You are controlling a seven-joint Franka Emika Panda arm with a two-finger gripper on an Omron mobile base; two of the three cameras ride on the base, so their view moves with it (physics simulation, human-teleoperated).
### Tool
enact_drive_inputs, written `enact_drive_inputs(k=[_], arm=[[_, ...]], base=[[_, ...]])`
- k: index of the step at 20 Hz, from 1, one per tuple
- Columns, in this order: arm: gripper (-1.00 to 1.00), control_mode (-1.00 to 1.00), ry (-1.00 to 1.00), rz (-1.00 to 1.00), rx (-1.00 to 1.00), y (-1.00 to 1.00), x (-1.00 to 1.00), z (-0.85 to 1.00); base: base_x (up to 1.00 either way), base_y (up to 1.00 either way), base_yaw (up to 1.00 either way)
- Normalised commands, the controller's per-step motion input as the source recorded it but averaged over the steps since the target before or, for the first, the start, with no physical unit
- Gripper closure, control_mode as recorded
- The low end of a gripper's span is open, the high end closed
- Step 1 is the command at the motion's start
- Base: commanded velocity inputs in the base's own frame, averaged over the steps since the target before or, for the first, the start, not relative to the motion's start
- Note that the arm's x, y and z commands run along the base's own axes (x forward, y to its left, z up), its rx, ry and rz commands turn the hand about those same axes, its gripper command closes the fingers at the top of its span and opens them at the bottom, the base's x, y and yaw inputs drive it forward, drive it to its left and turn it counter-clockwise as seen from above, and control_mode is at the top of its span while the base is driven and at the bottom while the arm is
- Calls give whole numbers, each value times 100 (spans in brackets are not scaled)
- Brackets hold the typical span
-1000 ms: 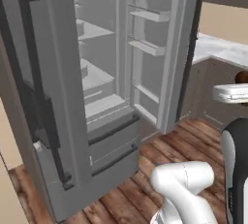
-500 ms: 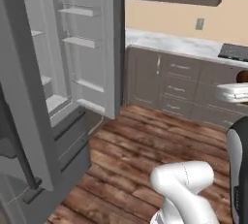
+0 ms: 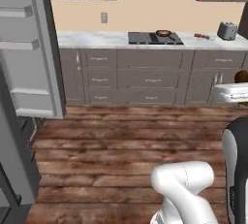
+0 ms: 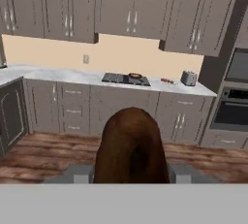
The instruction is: Place the cold items (sweet potato and lime) from the fridge in one tupperware on the dining counter. Place the warm items (hot dog and kebab skewer) in the stove area in another tupperware.
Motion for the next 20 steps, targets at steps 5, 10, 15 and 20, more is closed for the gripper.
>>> enact_drive_inputs(k=[5,10,15,20], arm=[[100,100,0,0,0,0,0,0],[100,100,0,0,0,0,0,0],[100,100,0,0,0,0,0,0],[100,100,0,0,0,0,0,0]], base=[[-88,-9,-54],[-91,-39,-47],[-81,-70,-50],[-17,-99,-16]])
